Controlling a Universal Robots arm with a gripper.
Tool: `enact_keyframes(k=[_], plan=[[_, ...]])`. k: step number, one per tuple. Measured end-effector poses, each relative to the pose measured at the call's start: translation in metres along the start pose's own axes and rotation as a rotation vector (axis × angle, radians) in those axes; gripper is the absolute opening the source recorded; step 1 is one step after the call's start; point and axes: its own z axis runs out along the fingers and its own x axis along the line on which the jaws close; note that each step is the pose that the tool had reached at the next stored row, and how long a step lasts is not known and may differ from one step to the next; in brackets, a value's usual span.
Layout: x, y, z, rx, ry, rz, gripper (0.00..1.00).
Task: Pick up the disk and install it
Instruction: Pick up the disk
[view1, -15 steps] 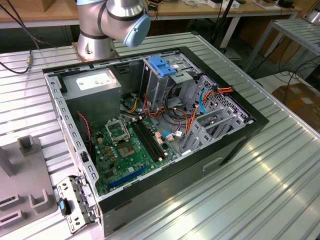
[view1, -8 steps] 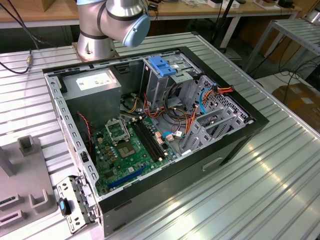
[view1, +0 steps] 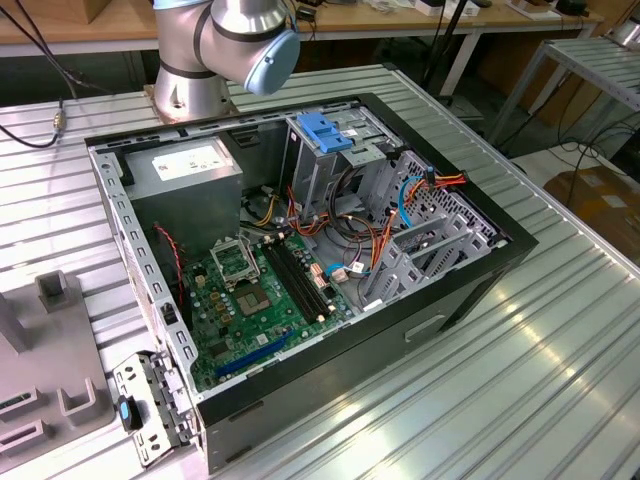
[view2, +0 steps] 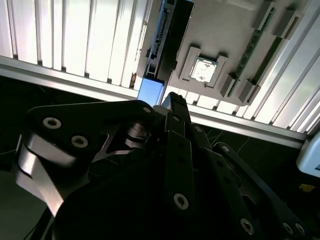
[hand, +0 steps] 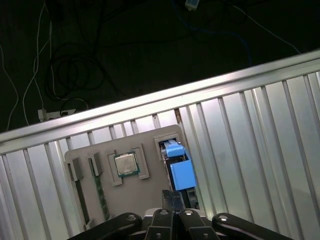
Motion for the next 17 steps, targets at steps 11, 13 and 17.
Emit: enact_keyframes(k=[11,13,17], plan=[[0.0000,0.0001,0.0000,-0.0003,0.0002,0.000,0.24],[0.0000,0.0001,0.0000,-0.0003,0.0001,0.000,0.36],[-0.0004,0.0003,0.0006,0.0000,0.0003,-0.001,0.54]])
